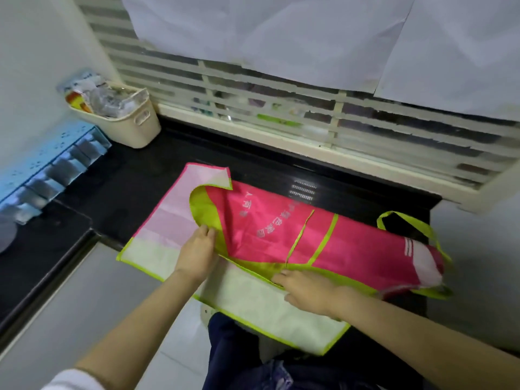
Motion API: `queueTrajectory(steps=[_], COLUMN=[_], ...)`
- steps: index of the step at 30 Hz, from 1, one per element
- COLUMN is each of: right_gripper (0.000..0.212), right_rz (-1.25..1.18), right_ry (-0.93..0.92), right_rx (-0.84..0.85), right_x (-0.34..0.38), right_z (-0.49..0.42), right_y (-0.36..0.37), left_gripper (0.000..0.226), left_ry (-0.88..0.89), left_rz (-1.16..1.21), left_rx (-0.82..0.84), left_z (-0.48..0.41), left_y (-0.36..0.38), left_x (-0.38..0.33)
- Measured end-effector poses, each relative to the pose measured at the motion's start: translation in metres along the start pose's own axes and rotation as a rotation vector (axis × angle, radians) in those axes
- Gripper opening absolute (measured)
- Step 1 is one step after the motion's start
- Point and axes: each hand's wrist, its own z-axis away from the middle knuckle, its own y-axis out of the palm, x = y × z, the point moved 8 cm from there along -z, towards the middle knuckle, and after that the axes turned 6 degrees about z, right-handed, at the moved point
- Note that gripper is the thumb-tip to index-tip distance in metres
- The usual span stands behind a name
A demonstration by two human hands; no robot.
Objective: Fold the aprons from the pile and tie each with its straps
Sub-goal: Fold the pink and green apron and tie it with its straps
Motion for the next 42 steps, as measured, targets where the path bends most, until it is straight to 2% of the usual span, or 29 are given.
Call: queueTrajectory(steps=[2, 4, 10, 13, 16, 18, 21, 24, 28, 32, 36, 37, 40, 42], right_gripper=[0.032, 0.033, 0.048, 0.049, 0.050, 0.057, 0.073, 0.082, 0.077, 0.068, 0.033, 0.032, 0.046, 0.038], right_rz=[-0.052, -0.108, -0.350, -0.374, -0.310, -0.181, -0.090, -0.081, 0.011, 0.106, -0.054, -0.077, -0.086, -0.086], right_ry=[-0.053, -0.086, -0.064, 0.039, 0.231, 0.341, 0.410, 0.414, 0.456, 0.573, 0.575, 0.553, 0.515, 0.527], right_rx=[-0.031, -0.041, 0.047, -0.134, -0.310, -0.250, 0.036, 0.127, 0.120, 0.086, -0.160, -0.181, -0.028, 0.047], right_x=[0.004, 0.008, 0.010, -0.015, -0.063, -0.096, -0.118, -0.128, -0.165, -0.189, -0.161, -0.146, -0.107, -0.096], right_z=[-0.004, -0.008, -0.010, -0.012, -0.010, -0.009, -0.005, 0.002, 0.001, -0.002, -0.005, -0.002, 0.011, 0.020], right_y=[-0.001, 0.003, 0.024, 0.014, 0.001, 0.009, 0.039, 0.047, 0.025, 0.004, -0.001, 0.001, 0.026, 0.042], left_gripper=[0.047, 0.050, 0.043, 0.042, 0.048, 0.059, 0.067, 0.070, 0.071, 0.072, 0.072, 0.072, 0.072, 0.068], left_ry=[-0.052, -0.104, -0.220, -0.155, -0.071, -0.028, -0.009, -0.005, 0.059, 0.063, 0.049, 0.049, 0.043, 0.068], left_rz=[-0.051, -0.125, -0.320, -0.403, -0.265, -0.129, -0.110, -0.131, -0.214, -0.194, -0.177, -0.179, -0.182, -0.191], left_rx=[-0.025, -0.016, 0.249, 0.175, 0.133, 0.257, 0.430, 0.426, 0.379, 0.384, 0.396, 0.399, 0.406, 0.363], left_z=[0.008, 0.016, 0.028, 0.020, 0.010, 0.008, 0.011, 0.006, -0.008, -0.021, -0.030, -0.031, -0.032, -0.030], left_y=[-0.001, 0.002, 0.029, 0.027, 0.037, 0.060, 0.090, 0.100, 0.096, 0.099, 0.101, 0.101, 0.101, 0.097], left_x=[0.010, 0.018, 0.045, 0.034, 0.013, -0.002, -0.021, -0.033, -0.054, -0.080, -0.097, -0.099, -0.101, -0.105])
